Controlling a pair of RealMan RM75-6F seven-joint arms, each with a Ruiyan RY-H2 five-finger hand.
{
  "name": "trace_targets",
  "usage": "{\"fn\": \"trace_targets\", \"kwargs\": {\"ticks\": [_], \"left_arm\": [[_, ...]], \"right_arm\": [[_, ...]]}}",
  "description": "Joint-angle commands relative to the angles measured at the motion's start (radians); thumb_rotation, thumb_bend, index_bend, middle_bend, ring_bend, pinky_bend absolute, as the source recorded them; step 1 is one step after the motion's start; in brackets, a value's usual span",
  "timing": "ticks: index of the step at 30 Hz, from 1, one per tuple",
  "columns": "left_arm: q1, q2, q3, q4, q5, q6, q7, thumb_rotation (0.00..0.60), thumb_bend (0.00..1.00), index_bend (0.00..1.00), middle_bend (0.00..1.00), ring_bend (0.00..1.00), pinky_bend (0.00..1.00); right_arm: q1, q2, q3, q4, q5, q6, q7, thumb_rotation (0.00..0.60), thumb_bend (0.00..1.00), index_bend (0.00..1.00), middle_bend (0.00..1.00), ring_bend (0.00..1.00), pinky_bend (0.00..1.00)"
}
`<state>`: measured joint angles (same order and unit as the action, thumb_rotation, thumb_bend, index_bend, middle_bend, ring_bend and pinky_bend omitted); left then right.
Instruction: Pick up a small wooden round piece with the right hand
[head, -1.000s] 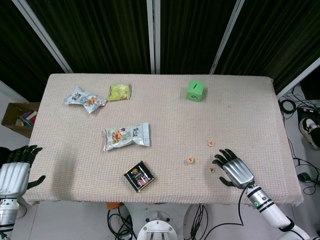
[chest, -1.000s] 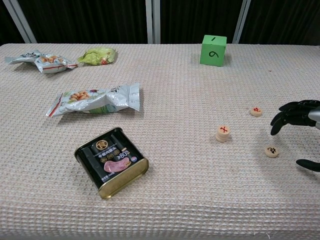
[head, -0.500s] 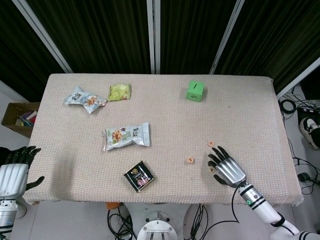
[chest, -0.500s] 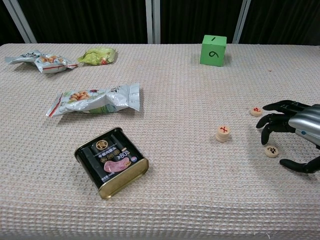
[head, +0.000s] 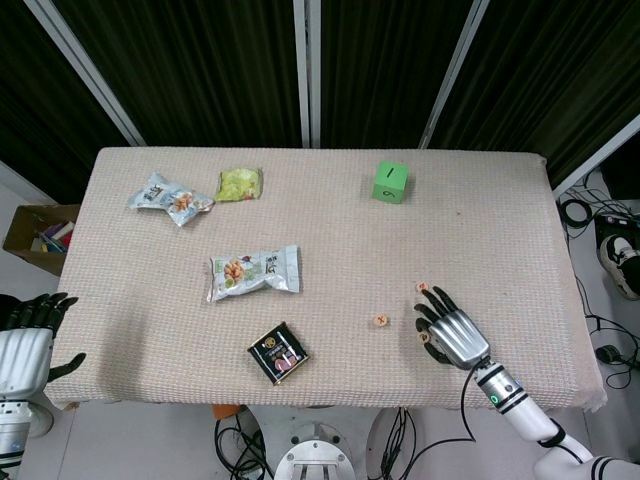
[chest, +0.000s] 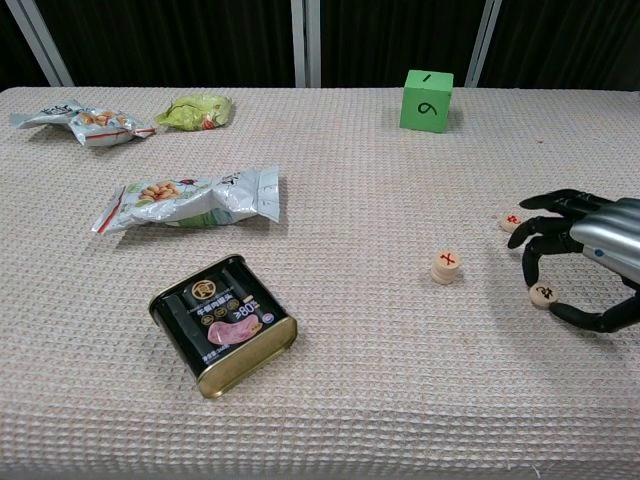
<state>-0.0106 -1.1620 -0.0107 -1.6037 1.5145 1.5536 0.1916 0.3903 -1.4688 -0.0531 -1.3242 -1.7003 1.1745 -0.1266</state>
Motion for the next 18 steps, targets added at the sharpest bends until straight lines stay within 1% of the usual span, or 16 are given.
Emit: {"fn": "trace_targets", "kwargs": {"ticks": [1,5,9,13,18], "left_arm": [[0.0,0.0,0.0,0.001,0.0,-0.001,-0.001,0.6,0.0,0.22,0.18,0.13,0.19],[0.001,-0.001,-0.001,0.001,0.003,0.002,-0.002,0.6,0.0,0.22,0.18,0.13,0.19],[0.002,-0.003,-0.001,0.003,-0.001,0.001,-0.003,0.6,0.0,0.22,0.18,0.13,0.19],[0.002,-0.004,-0.002,0.006,-0.005,-0.002,-0.006,0.6,0.0,0.22,0.18,0.13,0.19],[0.002,-0.004,-0.002,0.011,-0.01,-0.008,-0.011,0.6,0.0,0.22,0.18,0.13,0.19]], "right_arm": [[0.022,0.041,0.024,-0.058,-0.005,0.015,0.015,0.6,0.37,0.51,0.24,0.0,0.05],[0.074,0.075,0.059,-0.121,-0.003,-0.024,-0.021,0.6,0.37,0.51,0.24,0.0,0.05],[0.134,0.074,0.088,-0.154,0.02,-0.103,-0.058,0.6,0.37,0.51,0.24,0.0,0.05],[0.17,0.053,0.094,-0.159,0.042,-0.16,-0.082,0.6,0.37,0.51,0.24,0.0,0.05],[0.187,0.03,0.087,-0.148,0.057,-0.185,-0.099,0.6,0.37,0.51,0.24,0.0,0.05]]}}
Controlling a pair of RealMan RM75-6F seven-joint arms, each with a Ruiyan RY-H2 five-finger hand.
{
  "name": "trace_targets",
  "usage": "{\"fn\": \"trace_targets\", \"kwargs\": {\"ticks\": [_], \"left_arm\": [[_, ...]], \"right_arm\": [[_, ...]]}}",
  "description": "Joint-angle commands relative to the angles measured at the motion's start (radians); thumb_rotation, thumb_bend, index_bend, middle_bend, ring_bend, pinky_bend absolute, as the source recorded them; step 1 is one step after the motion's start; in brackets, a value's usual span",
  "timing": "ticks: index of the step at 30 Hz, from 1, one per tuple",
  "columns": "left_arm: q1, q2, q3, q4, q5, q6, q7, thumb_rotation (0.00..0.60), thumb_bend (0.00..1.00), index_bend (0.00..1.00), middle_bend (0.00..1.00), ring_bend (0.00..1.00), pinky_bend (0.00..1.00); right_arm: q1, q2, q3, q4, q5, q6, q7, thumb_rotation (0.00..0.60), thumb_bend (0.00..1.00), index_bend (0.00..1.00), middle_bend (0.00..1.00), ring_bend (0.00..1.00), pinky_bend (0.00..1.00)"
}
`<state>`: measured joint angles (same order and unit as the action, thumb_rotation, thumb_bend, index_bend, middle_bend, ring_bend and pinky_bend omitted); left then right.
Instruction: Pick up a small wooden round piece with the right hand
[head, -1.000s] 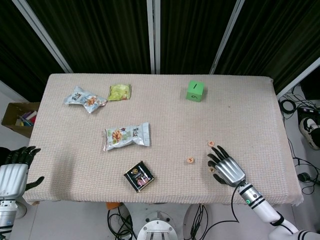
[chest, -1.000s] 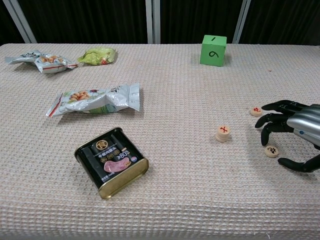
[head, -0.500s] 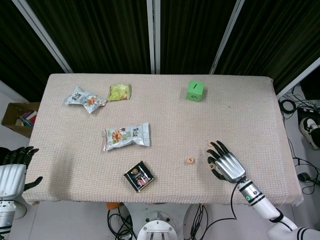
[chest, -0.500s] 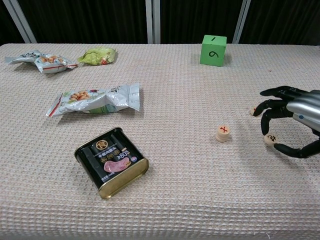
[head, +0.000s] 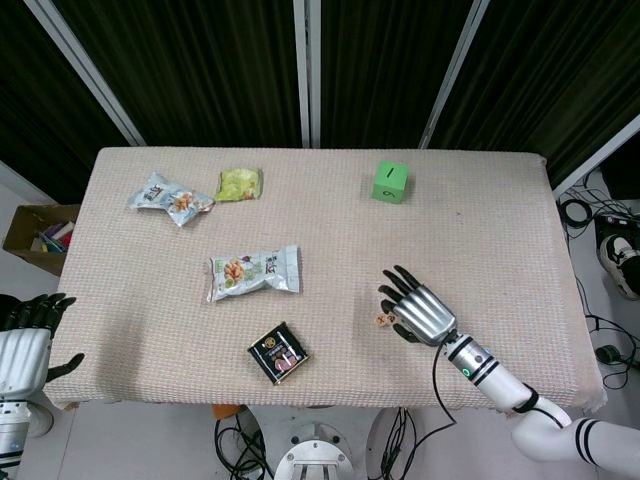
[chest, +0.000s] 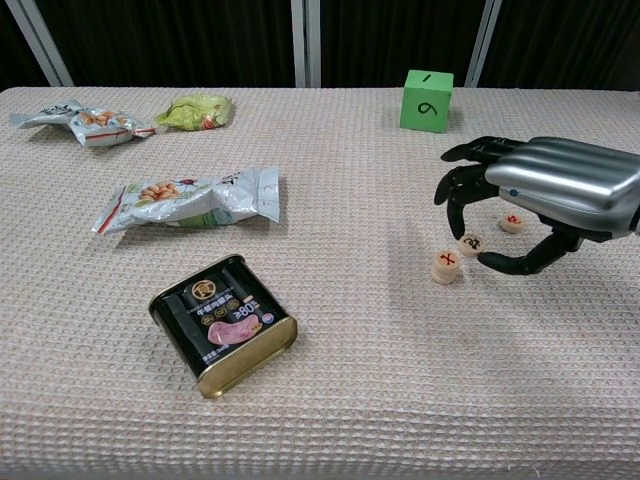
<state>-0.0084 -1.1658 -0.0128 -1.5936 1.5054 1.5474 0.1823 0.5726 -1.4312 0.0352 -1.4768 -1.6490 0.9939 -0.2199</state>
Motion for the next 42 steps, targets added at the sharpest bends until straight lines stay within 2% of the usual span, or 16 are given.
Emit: {"fn": "trace_targets", "kwargs": {"ticks": [1,25,42], "left_arm": [[-0.001,0.0,0.0,0.002,-0.001,-0.003,-0.002,0.6,0.0,0.22,0.18,0.13,0.19],[0.003,0.001,0.0,0.005,-0.002,-0.001,-0.009,0.6,0.0,0.22,0.18,0.13,0.19],[0.005,0.003,0.0,0.005,-0.005,-0.004,-0.012,0.6,0.0,0.22,0.18,0.13,0.19]], "right_arm": [[0.006,-0.011,-0.002,0.006,0.007,-0.005,-0.006,0.6,0.37,0.51,0.24,0.0,0.04],[0.041,-0.057,-0.02,0.046,0.021,0.004,-0.003,0.6,0.37,0.45,0.23,0.0,0.02],[0.032,-0.049,-0.038,0.046,0.028,0.036,-0.012,0.6,0.37,0.39,0.22,0.0,0.0]]}}
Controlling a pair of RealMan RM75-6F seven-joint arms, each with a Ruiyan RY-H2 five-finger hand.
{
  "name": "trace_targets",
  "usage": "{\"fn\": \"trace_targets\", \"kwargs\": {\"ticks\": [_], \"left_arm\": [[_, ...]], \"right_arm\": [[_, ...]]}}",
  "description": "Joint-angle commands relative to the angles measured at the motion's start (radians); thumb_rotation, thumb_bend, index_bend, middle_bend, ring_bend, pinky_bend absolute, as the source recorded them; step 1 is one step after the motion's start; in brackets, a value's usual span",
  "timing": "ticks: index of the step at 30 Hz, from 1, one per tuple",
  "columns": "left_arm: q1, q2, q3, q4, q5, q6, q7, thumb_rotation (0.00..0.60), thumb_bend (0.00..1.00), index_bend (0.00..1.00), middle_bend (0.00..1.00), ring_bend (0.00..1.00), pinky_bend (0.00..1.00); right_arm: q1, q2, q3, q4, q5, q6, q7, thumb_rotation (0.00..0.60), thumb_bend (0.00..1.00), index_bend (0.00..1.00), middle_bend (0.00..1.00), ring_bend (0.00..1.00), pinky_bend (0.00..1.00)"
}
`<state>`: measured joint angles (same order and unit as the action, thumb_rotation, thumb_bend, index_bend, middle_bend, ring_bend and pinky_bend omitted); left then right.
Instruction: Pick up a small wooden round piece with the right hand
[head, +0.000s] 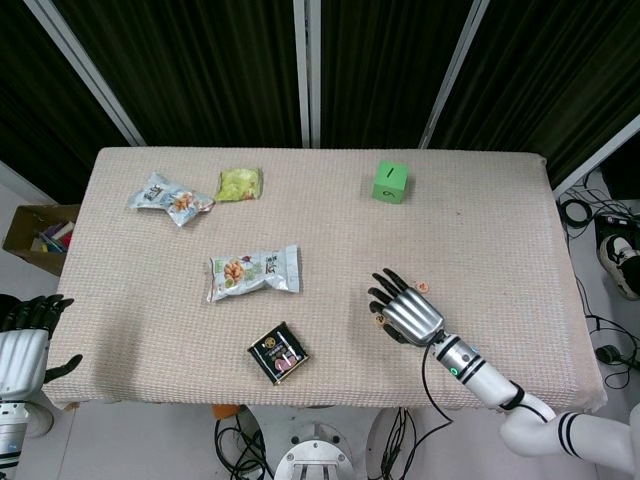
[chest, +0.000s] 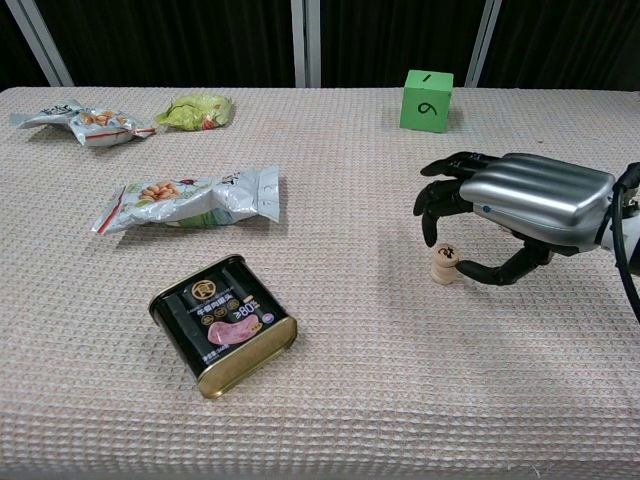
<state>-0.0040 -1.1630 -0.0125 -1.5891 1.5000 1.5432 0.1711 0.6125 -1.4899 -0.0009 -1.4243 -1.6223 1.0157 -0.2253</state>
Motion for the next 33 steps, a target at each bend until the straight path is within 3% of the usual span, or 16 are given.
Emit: {"fn": "trace_targets", "kwargs": {"ticks": [1,6,11,15,24,33], "left_arm": [[0.001,0.0,0.0,0.001,0.0,0.001,-0.002,0.6,0.0,0.22,0.18,0.13,0.19],[0.002,0.0,-0.001,0.005,-0.004,0.001,-0.007,0.6,0.0,0.22,0.18,0.13,0.19],[-0.005,-0.004,-0.004,0.007,0.0,-0.006,-0.006,0.6,0.0,0.22,0.18,0.13,0.19],[-0.012,-0.007,-0.005,0.0,0.005,-0.011,0.003,0.6,0.0,0.22,0.18,0.13,0.19],[-0.008,0.003,-0.004,-0.014,-0.002,-0.009,0.015,0.6,0.0,0.22,0.18,0.13,0.19],[-0.005,0.005,-0.003,-0.013,-0.004,-0.007,0.013,0.6,0.0,0.22,0.18,0.13,0.19]], "right_arm": [[-0.014,0.016,-0.003,-0.01,0.003,0.024,-0.008,0.6,0.37,0.39,0.22,0.0,0.0],[-0.065,0.078,0.01,-0.024,0.05,0.088,-0.006,0.6,0.37,0.39,0.22,0.0,0.0],[-0.083,0.104,0.034,0.013,0.138,0.064,-0.002,0.6,0.33,0.39,0.22,0.0,0.0],[-0.065,0.077,0.051,0.078,0.193,0.003,0.01,0.6,0.27,0.39,0.21,0.0,0.0],[-0.02,-0.006,0.068,0.207,0.217,-0.071,0.052,0.6,0.27,0.39,0.21,0.0,0.0],[0.005,-0.043,0.068,0.255,0.21,-0.095,0.067,0.6,0.29,0.4,0.22,0.0,0.0]]}}
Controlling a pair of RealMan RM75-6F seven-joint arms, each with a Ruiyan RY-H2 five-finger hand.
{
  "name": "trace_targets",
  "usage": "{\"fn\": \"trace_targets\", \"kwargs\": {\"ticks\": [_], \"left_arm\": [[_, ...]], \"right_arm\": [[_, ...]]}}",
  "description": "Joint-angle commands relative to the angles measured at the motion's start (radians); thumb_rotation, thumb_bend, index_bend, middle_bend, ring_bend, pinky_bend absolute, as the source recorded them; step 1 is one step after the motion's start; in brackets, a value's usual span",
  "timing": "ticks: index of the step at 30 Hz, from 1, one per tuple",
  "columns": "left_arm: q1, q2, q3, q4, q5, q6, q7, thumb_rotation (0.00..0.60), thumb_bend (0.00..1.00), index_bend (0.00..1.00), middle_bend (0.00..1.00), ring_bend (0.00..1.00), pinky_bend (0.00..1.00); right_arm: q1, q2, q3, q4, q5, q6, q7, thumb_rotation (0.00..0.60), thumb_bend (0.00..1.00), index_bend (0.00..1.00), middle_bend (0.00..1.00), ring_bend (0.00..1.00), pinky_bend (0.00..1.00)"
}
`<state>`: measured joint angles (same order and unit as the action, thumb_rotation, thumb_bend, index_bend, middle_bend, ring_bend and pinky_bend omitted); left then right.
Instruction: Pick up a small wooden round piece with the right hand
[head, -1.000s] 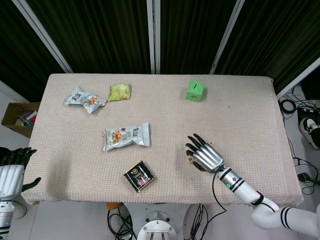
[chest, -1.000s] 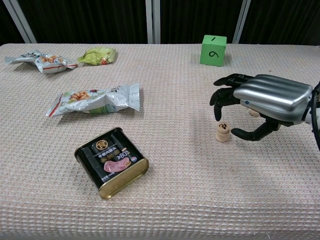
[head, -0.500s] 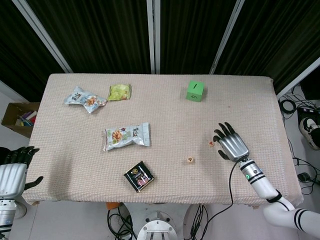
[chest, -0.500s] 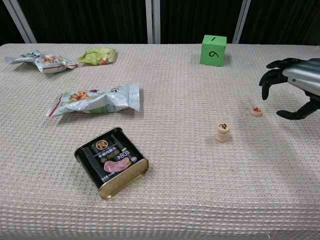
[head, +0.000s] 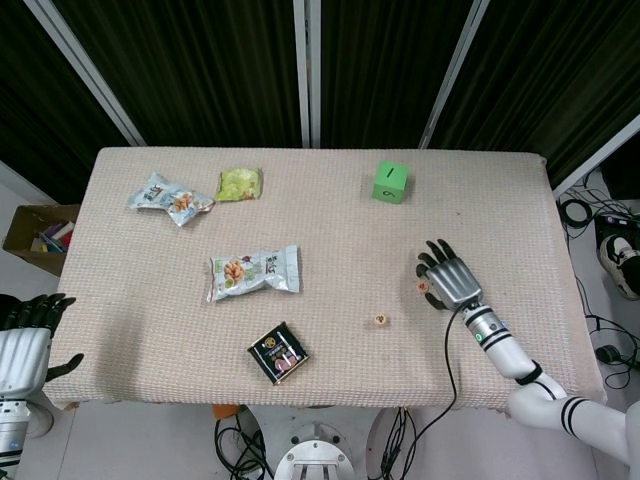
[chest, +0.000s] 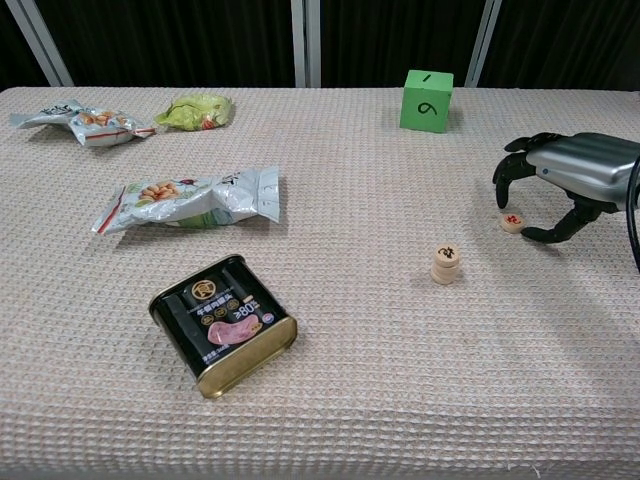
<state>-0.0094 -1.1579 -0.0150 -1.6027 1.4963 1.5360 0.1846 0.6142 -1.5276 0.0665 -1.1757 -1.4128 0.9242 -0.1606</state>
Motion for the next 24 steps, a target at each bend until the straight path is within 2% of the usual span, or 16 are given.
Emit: {"fn": "trace_targets", "kwargs": {"ticks": [1,4,9,12,18,24], "left_arm": [[0.001,0.0,0.0,0.002,-0.001,0.0,-0.002,0.6,0.0,0.22,0.18,0.13,0.19],[0.002,0.0,0.001,0.003,-0.001,0.001,-0.004,0.6,0.0,0.22,0.18,0.13,0.19],[0.005,0.001,0.001,0.005,-0.001,0.006,-0.007,0.6,0.0,0.22,0.18,0.13,0.19],[0.007,0.001,0.002,0.005,-0.001,0.008,-0.009,0.6,0.0,0.22,0.18,0.13,0.19],[0.008,0.003,0.002,0.0,0.001,0.01,-0.008,0.6,0.0,0.22,0.18,0.13,0.19],[0.011,0.004,0.003,-0.005,0.004,0.015,-0.004,0.6,0.0,0.22,0.18,0.13,0.19]], "right_arm": [[0.005,-0.01,0.0,0.011,0.0,-0.003,0.006,0.6,0.29,0.4,0.22,0.0,0.0],[0.007,-0.02,-0.002,0.024,-0.006,-0.001,0.015,0.6,0.29,0.43,0.23,0.0,0.0],[0.003,-0.021,-0.006,0.034,-0.013,0.014,0.022,0.6,0.33,0.55,0.27,0.0,0.0],[-0.004,0.002,-0.004,0.009,-0.021,0.038,0.026,0.6,0.34,0.56,0.27,0.0,0.0],[0.0,0.106,-0.006,-0.157,-0.085,0.092,0.039,0.6,0.35,0.57,0.27,0.0,0.0],[0.041,0.178,-0.027,-0.312,-0.148,0.055,-0.01,0.6,0.35,0.57,0.26,0.0,0.0]]}}
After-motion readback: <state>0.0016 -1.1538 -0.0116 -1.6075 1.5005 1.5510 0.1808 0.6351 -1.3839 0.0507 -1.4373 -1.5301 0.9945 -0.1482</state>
